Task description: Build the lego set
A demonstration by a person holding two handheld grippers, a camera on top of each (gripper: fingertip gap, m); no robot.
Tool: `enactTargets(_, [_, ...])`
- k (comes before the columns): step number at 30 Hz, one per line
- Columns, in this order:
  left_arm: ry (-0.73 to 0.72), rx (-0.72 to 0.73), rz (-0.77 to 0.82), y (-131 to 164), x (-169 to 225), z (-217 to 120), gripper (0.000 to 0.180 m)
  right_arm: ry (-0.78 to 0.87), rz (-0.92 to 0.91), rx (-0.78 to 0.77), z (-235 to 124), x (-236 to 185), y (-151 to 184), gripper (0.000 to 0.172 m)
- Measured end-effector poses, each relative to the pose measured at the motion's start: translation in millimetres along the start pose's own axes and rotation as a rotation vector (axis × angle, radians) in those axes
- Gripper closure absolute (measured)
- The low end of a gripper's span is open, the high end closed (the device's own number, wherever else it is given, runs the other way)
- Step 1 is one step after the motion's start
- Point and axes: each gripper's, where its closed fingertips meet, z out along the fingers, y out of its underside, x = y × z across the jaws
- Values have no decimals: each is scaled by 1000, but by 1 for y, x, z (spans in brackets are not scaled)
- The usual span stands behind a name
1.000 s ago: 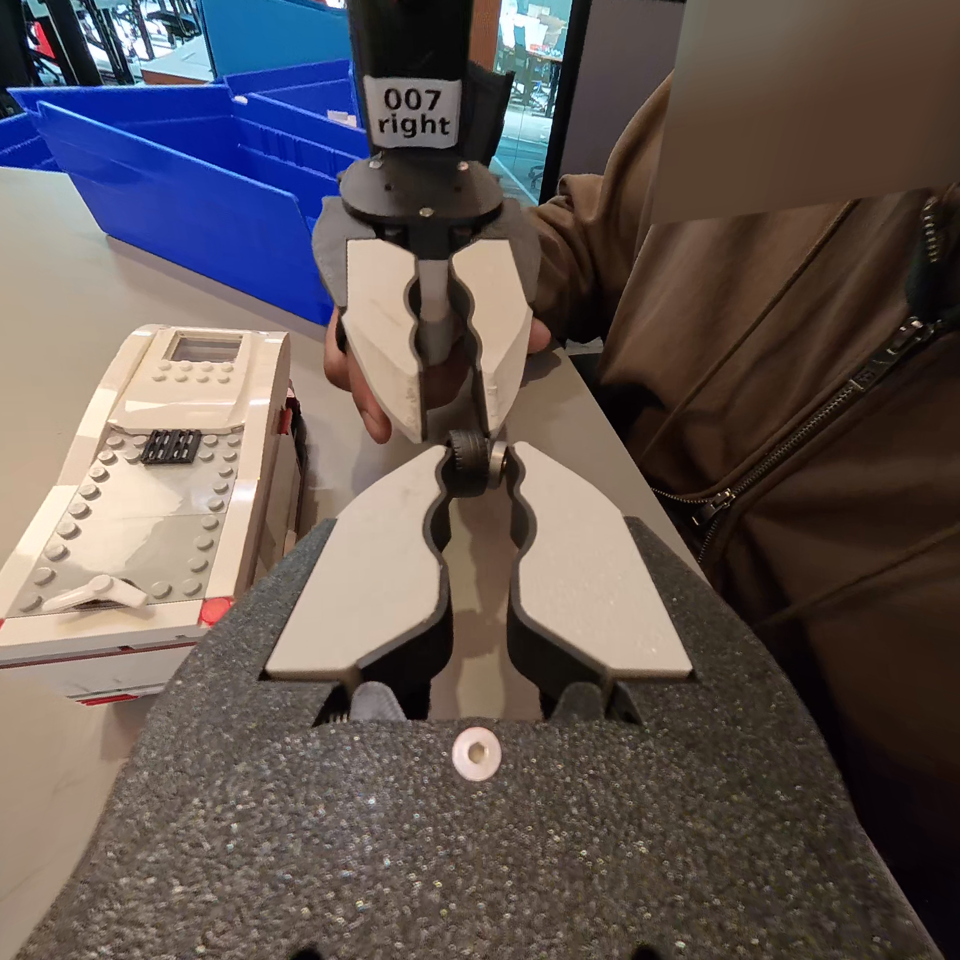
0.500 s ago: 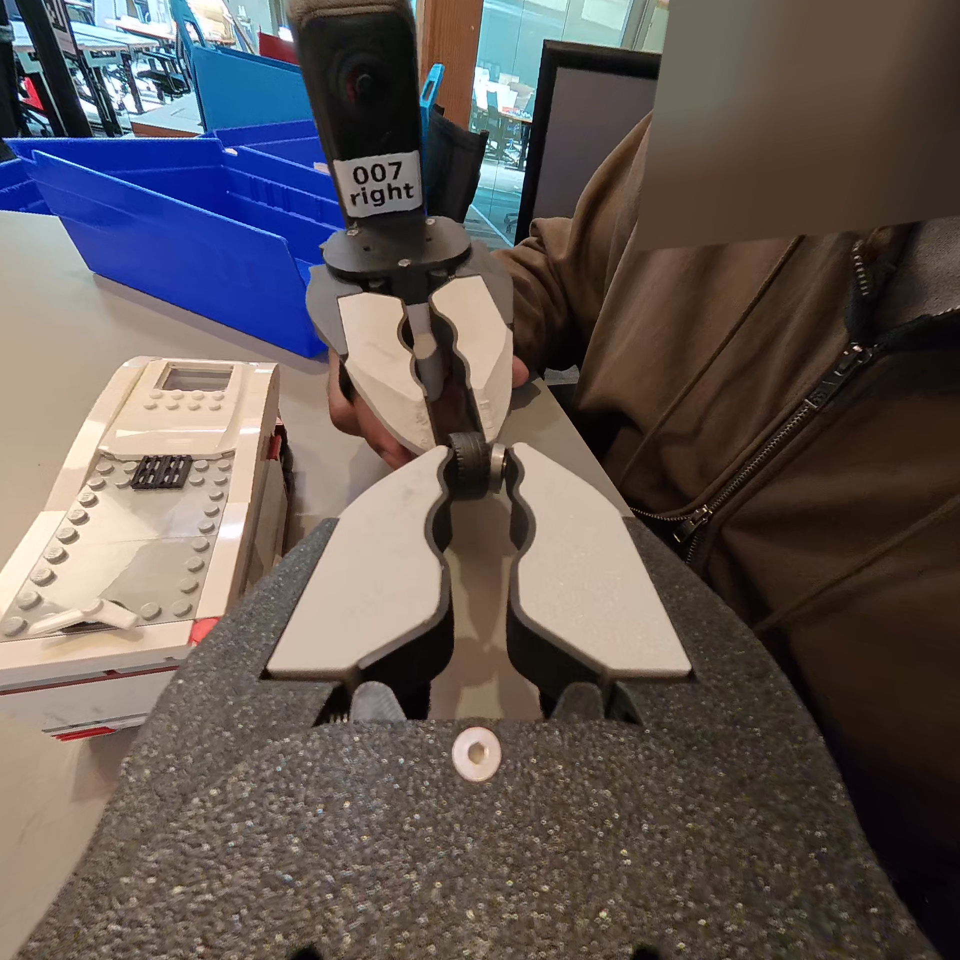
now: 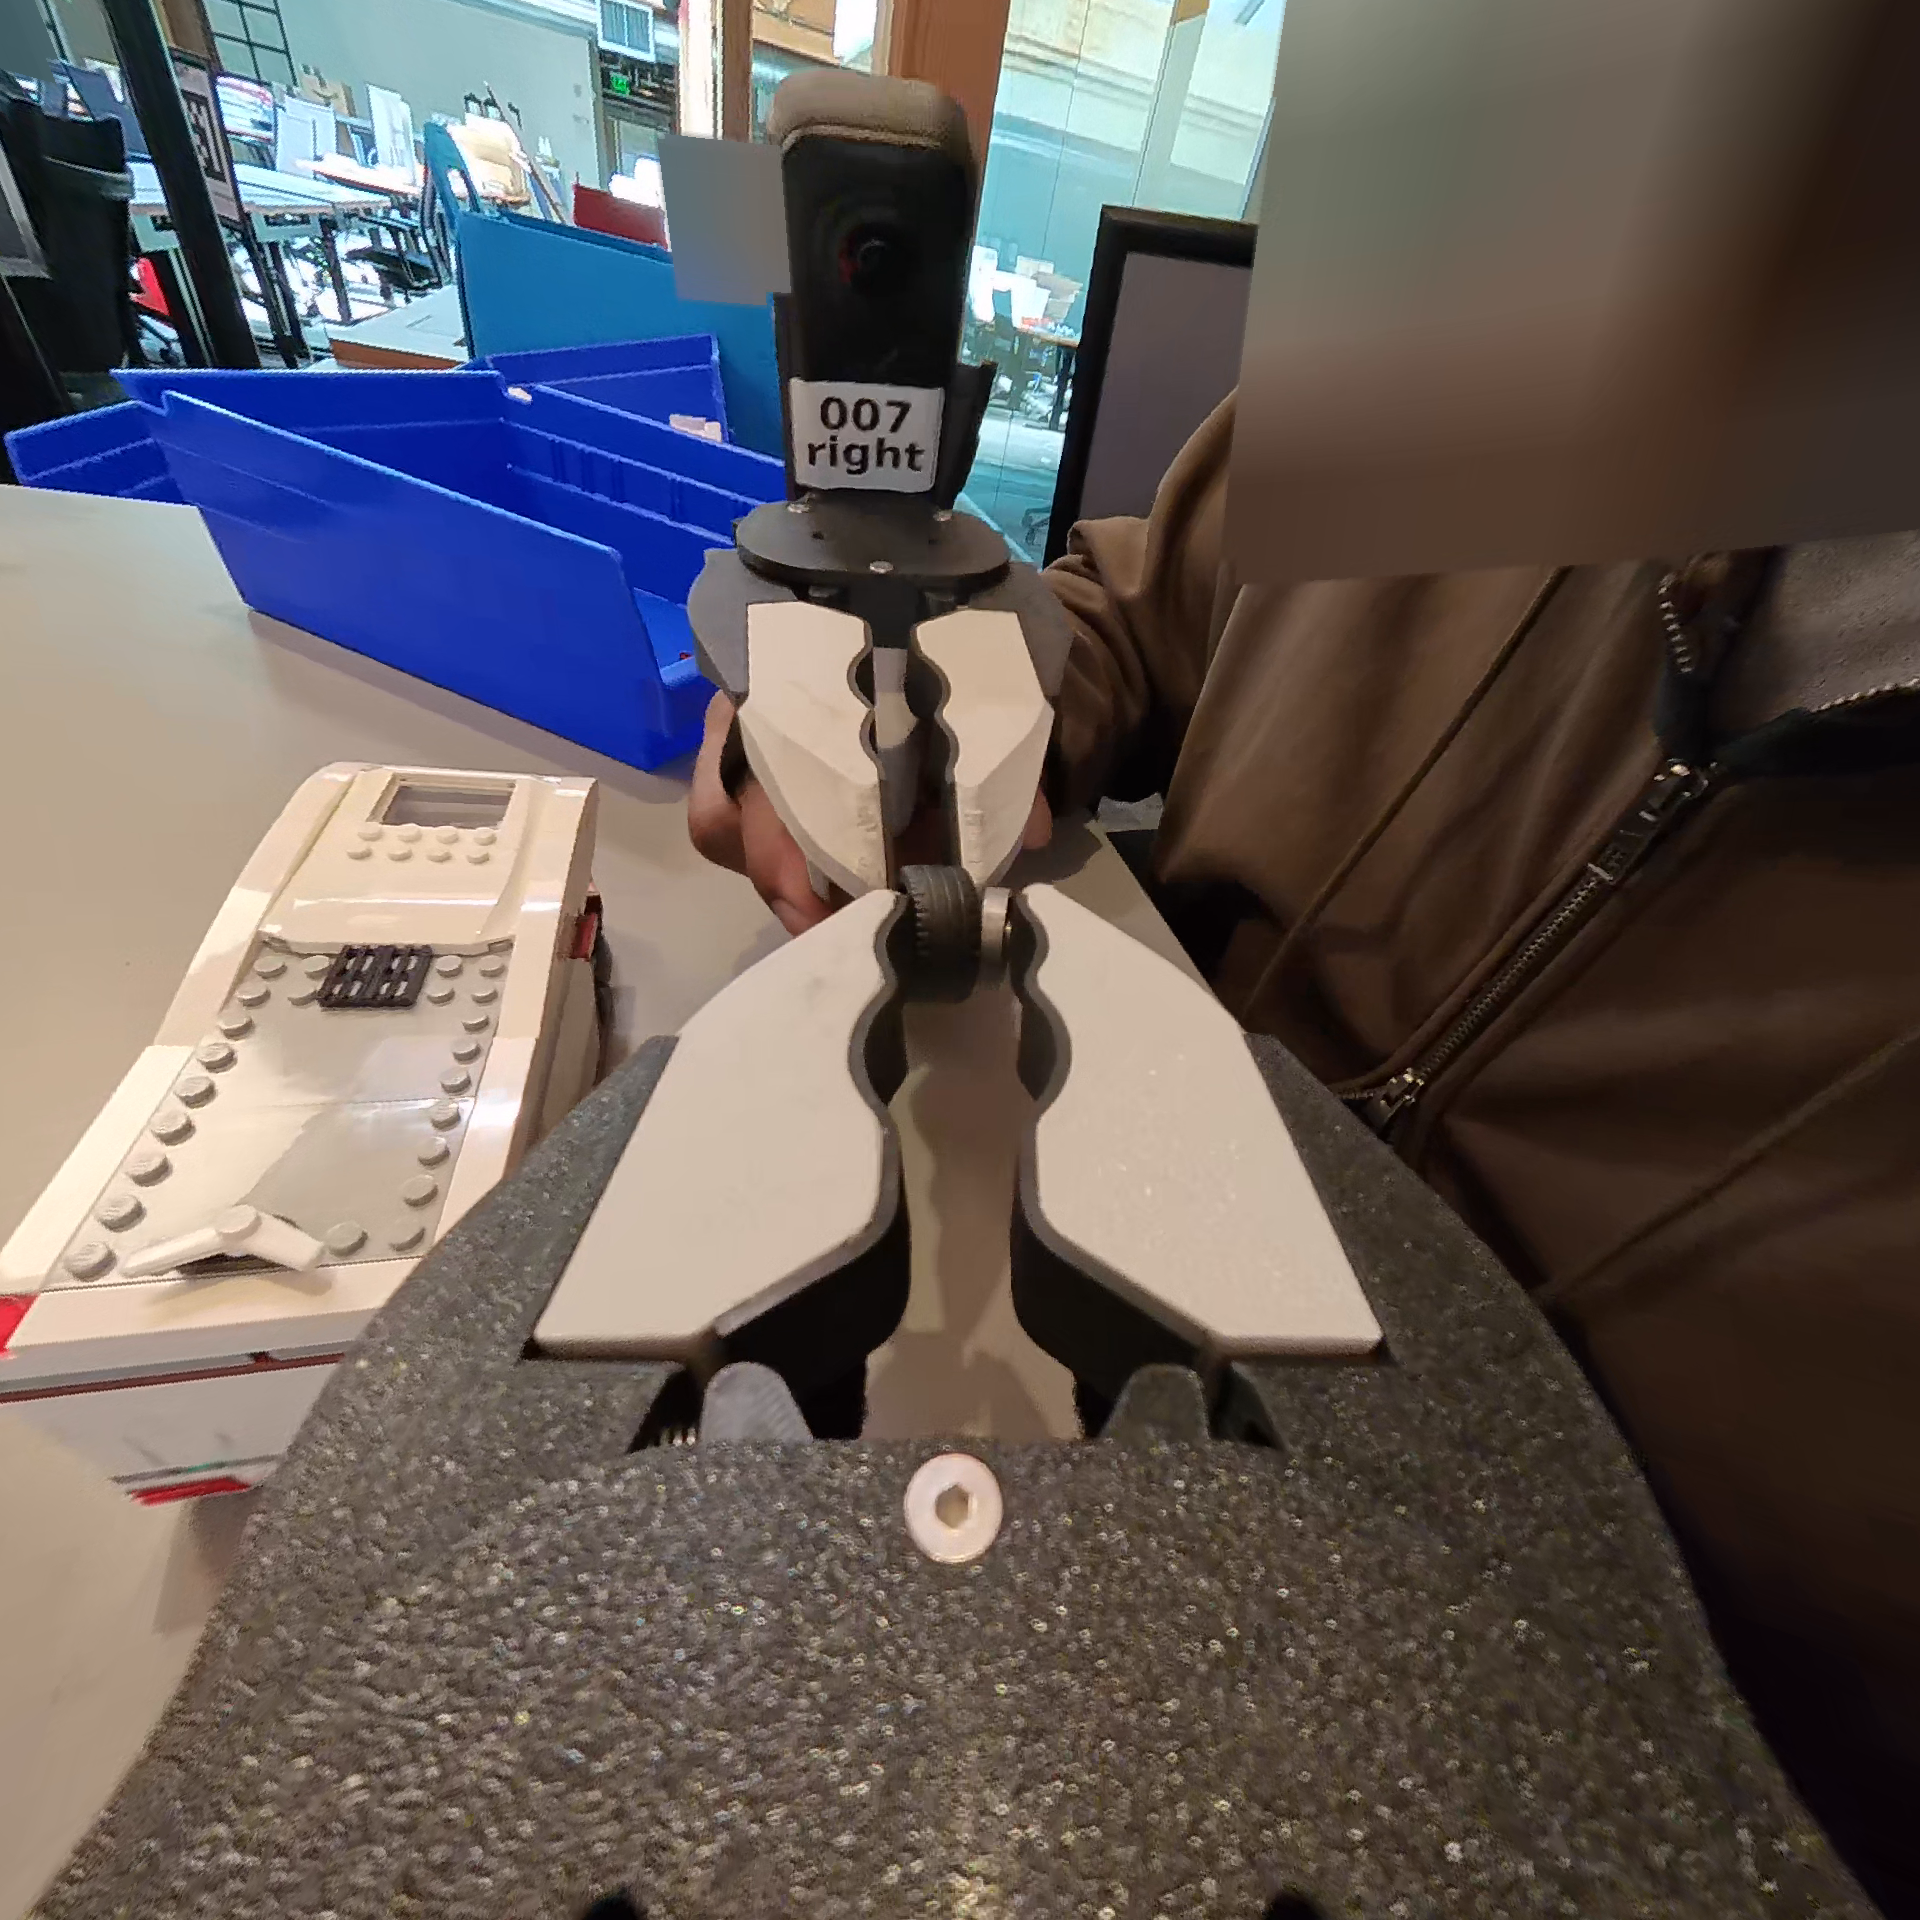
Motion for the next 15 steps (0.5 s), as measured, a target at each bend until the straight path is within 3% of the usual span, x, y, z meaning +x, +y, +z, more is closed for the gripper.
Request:
enactTargets(6, [38,83,-33,-9,3,-1,163,-54,107,37,-2,1,-4,157])
enactTargets(15, [70,140,-71,-14,5,-1,163,-60,85,50,2,-5,-5,150])
